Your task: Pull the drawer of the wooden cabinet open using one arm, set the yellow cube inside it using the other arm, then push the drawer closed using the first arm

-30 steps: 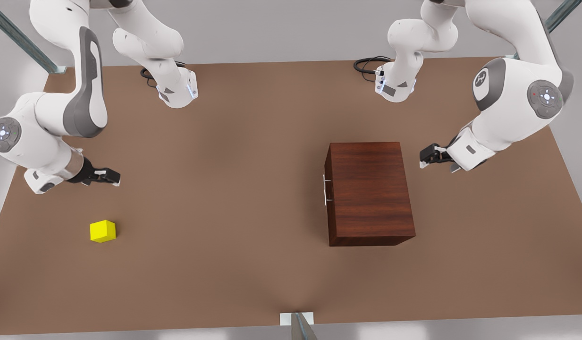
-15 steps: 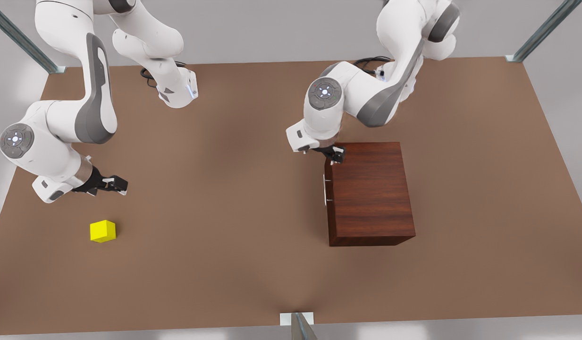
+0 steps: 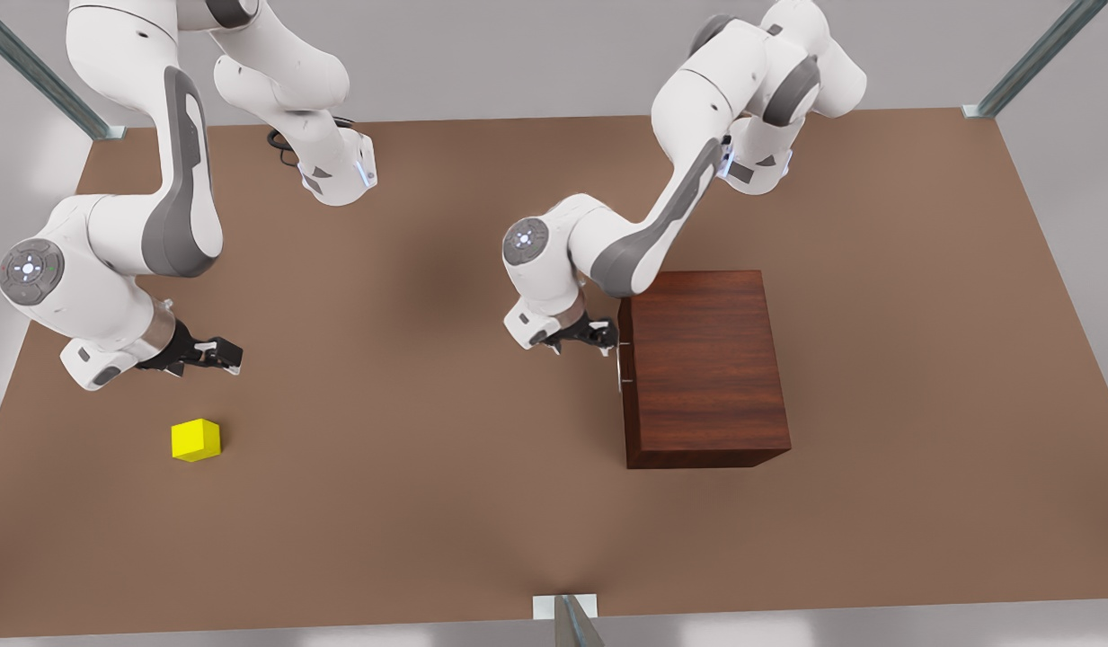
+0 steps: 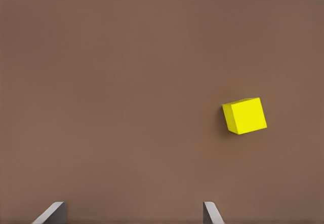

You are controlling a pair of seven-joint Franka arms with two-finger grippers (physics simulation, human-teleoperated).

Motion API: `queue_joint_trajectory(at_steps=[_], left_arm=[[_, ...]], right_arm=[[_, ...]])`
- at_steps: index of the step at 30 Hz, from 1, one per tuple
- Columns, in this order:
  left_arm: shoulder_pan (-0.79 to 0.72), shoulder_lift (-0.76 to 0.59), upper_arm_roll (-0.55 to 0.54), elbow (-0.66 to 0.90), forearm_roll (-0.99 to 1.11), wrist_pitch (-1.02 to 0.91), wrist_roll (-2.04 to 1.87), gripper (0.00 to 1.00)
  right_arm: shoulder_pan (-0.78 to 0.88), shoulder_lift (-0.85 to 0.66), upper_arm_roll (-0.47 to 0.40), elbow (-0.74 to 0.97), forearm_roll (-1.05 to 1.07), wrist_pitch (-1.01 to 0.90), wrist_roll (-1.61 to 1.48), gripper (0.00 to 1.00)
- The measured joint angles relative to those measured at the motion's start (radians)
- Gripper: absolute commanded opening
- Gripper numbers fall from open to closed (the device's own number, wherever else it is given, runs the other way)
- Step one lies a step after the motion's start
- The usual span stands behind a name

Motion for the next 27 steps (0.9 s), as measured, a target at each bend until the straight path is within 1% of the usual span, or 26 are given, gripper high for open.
queue_joint_trajectory(at_steps=[13,27], left_arm=[[-0.011,0.051,0.01,-0.021,0.093,-0.023,-0.17,1.0],[-0.011,0.118,0.02,-0.017,0.118,-0.011,-0.26,1.0]], right_arm=[[0.0,0.002,0.0,0.0,0.0,0.0,-0.002,1.0],[0.002,0.008,0.0,0.001,0.0,0.0,-0.003,1.0]])
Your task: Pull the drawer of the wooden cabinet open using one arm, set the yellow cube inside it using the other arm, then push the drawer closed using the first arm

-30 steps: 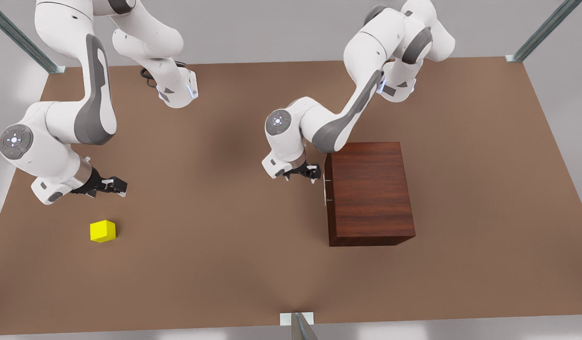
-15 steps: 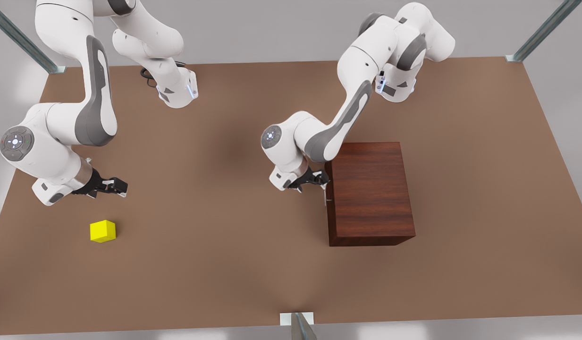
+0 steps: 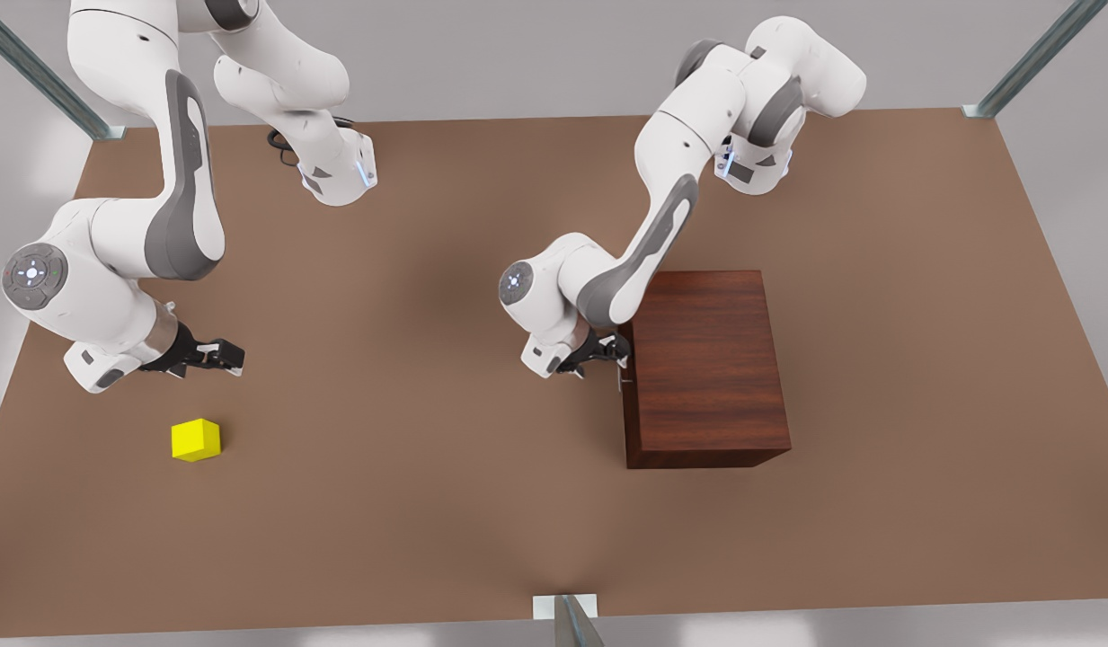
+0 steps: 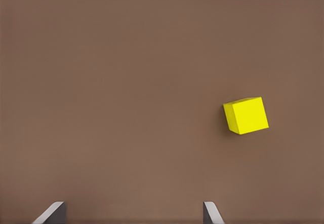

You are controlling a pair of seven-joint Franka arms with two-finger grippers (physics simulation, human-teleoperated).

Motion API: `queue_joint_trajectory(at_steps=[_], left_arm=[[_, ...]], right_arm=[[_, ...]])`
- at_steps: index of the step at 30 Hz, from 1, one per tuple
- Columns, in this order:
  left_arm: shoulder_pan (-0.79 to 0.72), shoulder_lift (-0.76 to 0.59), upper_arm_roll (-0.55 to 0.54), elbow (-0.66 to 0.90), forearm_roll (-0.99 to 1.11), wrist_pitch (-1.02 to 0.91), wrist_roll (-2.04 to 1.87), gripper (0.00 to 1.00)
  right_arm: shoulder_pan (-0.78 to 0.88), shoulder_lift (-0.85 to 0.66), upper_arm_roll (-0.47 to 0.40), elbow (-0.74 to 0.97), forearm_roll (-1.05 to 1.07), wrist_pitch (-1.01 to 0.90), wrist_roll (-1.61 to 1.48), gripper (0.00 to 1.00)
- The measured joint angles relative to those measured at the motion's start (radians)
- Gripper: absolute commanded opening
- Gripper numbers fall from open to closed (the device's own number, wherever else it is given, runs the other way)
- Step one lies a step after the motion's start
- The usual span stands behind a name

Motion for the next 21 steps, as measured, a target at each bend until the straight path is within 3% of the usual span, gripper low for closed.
queue_joint_trajectory(at_steps=[12,21], left_arm=[[-0.004,0.009,-0.021,0.018,-0.023,0.057,-0.054,1.0],[-0.028,0.015,-0.022,0.031,-0.023,0.076,-0.084,1.0]], right_arm=[[-0.006,0.003,-0.005,0.012,0.001,-0.002,0.007,1.0],[-0.034,0.047,-0.011,0.055,0.011,0.01,0.245,1.0]])
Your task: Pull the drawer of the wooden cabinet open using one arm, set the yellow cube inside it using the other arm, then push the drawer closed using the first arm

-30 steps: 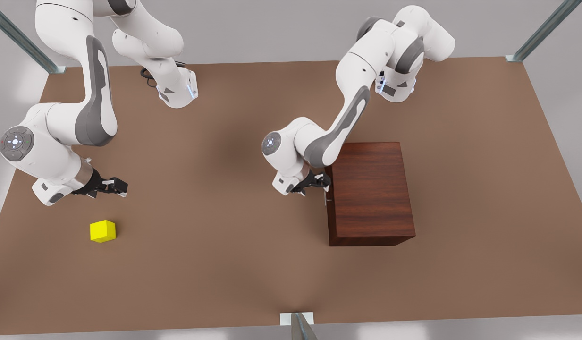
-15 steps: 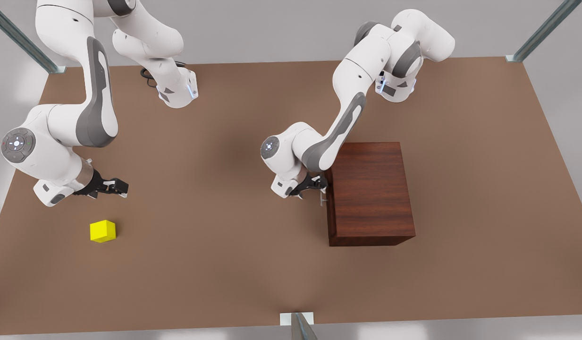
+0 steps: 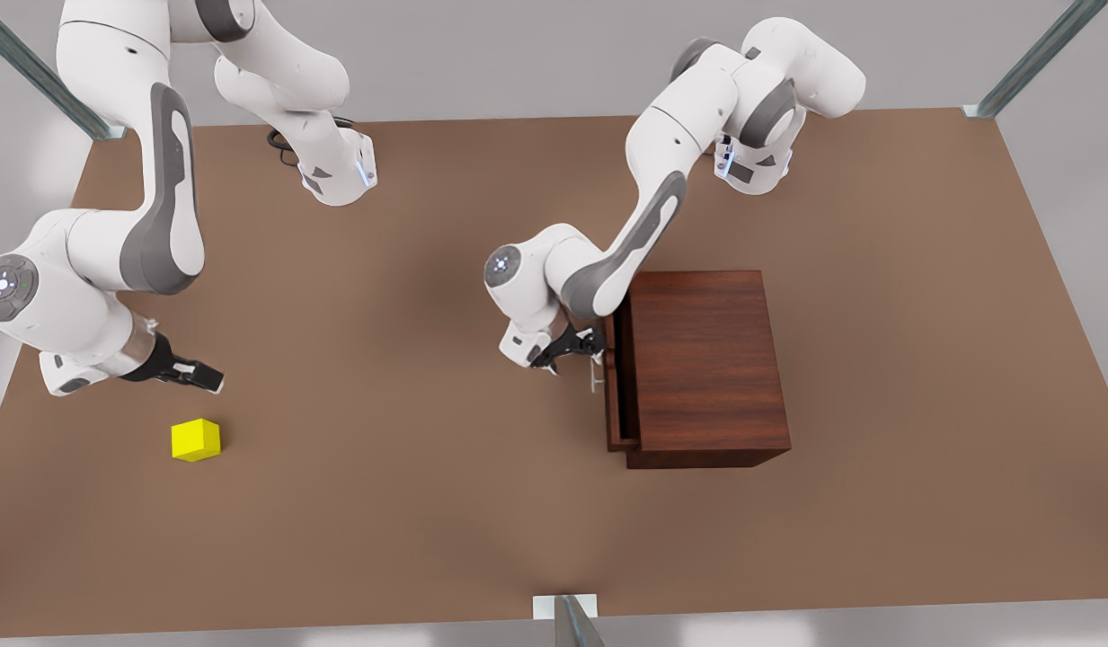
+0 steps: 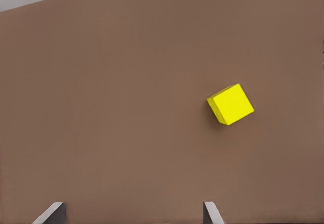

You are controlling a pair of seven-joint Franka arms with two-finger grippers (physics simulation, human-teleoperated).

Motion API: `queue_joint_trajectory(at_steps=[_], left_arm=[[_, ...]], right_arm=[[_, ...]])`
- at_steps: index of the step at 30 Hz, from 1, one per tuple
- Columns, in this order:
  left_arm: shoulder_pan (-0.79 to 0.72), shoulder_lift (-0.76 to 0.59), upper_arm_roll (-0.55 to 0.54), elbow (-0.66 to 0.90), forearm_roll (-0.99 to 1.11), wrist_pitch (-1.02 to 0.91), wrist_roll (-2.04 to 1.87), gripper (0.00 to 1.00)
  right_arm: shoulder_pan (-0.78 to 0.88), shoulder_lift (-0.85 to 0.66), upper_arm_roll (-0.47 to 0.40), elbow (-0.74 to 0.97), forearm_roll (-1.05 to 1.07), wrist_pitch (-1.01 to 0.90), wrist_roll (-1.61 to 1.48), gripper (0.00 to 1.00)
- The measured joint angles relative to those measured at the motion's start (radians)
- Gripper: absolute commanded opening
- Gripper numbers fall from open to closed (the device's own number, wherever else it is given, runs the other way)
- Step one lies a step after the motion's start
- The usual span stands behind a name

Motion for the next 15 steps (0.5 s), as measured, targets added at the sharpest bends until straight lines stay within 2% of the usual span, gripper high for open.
queue_joint_trajectory(at_steps=[15], left_arm=[[-0.037,0.005,0.001,0.021,0.001,0.031,-0.035,1.0]], right_arm=[[-0.071,0.191,-0.009,0.08,0.047,0.14,0.43,1.0]])
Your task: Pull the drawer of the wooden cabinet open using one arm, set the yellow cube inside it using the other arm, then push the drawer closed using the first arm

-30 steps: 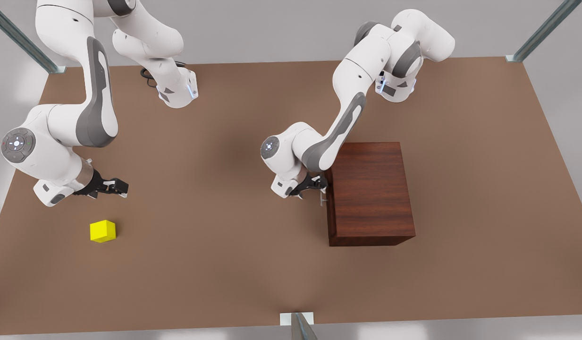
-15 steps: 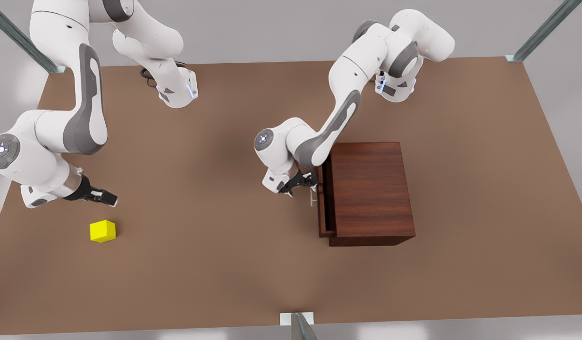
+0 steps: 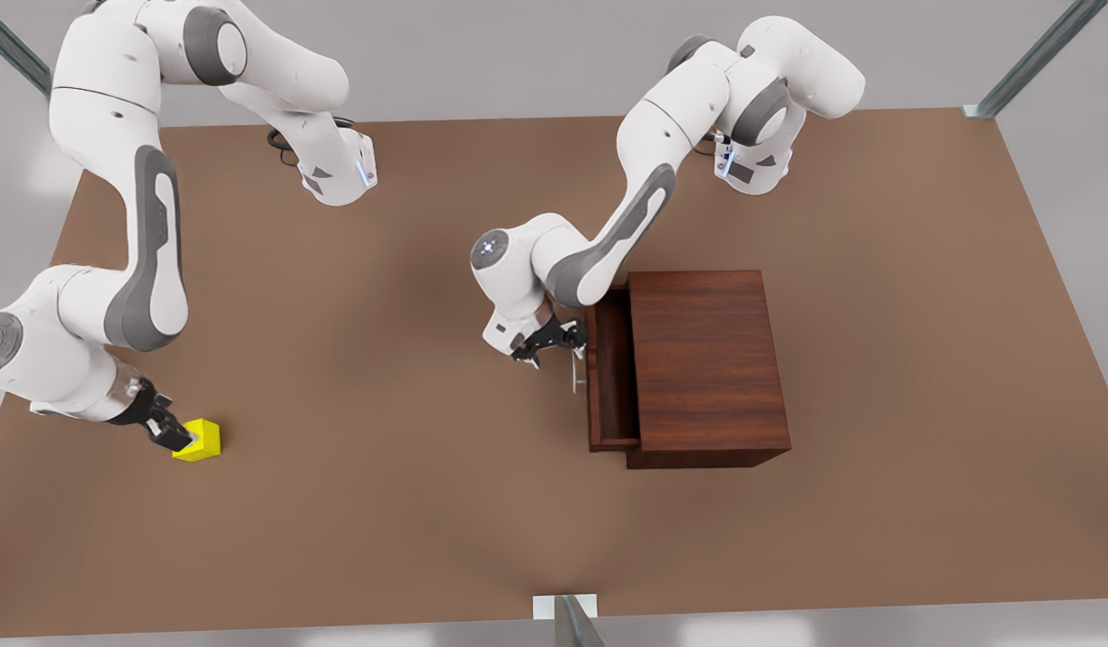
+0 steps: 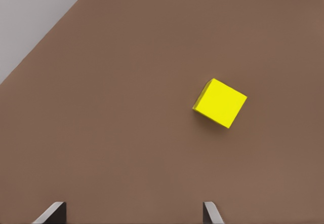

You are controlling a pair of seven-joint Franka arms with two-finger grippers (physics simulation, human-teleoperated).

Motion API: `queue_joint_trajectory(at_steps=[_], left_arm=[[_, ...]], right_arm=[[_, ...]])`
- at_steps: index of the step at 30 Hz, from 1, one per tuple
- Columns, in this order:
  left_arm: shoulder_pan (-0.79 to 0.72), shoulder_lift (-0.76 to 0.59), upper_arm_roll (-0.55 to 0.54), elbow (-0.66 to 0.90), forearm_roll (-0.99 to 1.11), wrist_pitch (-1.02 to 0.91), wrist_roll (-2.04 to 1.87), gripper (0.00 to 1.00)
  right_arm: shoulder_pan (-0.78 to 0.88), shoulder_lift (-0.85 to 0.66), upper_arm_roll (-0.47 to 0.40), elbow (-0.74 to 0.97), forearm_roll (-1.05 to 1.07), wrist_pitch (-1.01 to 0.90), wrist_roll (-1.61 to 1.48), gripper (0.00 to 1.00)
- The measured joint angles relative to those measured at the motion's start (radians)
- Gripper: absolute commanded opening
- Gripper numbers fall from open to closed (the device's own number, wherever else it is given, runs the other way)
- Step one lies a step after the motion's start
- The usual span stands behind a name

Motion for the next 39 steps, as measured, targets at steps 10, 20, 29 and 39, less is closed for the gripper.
queue_joint_trajectory(at_steps=[10,20,29,39], left_arm=[[0.0,0.0,-0.024,0.029,0.006,0.009,-0.03,1.0],[0.012,-0.334,-0.129,0.177,-0.166,-0.448,-0.107,1.0],[0.786,-0.717,-0.112,-0.319,-0.404,-0.432,0.262,1.0],[0.927,-0.733,-0.118,-0.361,-0.455,-0.308,0.618,1.0]], right_arm=[[-0.071,0.118,0.0,0.021,0.02,0.121,0.158,1.0],[-0.075,0.161,0.0,0.026,0.021,0.163,0.245,1.0],[-0.103,0.231,0.002,0.03,-0.097,0.186,0.243,1.0],[-0.231,0.313,0.085,0.069,-0.184,0.163,0.185,1.0]])
